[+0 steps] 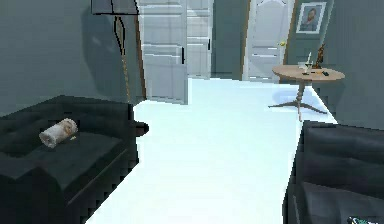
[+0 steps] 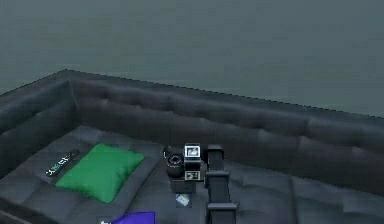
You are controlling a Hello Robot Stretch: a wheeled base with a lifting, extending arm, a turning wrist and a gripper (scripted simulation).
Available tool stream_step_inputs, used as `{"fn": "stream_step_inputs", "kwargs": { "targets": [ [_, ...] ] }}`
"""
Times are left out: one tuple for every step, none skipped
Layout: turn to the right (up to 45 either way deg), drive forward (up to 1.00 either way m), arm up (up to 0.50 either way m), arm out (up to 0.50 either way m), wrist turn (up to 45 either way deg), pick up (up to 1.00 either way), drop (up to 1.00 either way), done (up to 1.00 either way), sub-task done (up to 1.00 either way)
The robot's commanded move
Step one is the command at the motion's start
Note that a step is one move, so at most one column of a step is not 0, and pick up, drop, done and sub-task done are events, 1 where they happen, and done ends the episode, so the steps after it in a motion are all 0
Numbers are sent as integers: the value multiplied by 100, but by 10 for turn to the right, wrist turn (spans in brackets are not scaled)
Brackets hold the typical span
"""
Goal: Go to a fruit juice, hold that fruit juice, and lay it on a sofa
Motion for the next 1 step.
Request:
{"fn": "stream_step_inputs", "kwargs": {
  "targets": [
    [0, 0, 0, 0, 0, 0, 0, 100, 0]
  ]
}}
